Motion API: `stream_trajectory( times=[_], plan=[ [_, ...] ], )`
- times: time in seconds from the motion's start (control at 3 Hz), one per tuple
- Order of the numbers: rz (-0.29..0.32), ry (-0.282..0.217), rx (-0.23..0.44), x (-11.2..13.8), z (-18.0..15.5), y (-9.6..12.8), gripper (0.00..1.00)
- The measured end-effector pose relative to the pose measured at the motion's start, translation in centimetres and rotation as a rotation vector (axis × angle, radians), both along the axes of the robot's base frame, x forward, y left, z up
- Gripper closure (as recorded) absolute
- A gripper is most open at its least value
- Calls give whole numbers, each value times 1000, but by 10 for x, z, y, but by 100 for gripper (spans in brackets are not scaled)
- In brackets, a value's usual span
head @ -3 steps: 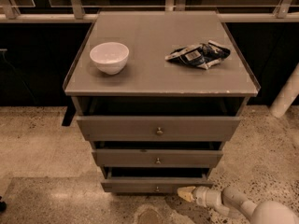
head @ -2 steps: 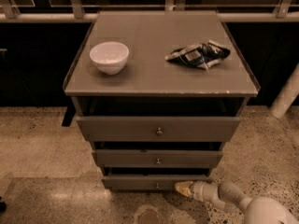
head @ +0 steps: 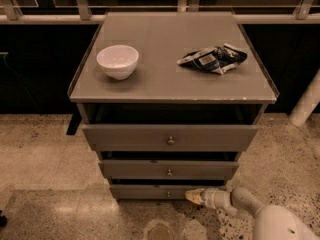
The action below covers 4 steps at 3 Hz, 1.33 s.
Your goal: Close bottom drawer
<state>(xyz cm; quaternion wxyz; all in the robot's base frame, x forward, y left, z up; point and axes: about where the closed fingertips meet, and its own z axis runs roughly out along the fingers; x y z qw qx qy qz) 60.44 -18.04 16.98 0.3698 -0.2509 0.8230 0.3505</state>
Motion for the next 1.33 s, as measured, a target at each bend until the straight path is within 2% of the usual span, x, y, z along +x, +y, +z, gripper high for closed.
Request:
stream_trajectory(
  times=[1.0, 1.33],
  plan=[
    [1, 8, 15, -10, -2, 8, 100],
    [-52, 24, 34, -32, 1, -5, 82]
  ],
)
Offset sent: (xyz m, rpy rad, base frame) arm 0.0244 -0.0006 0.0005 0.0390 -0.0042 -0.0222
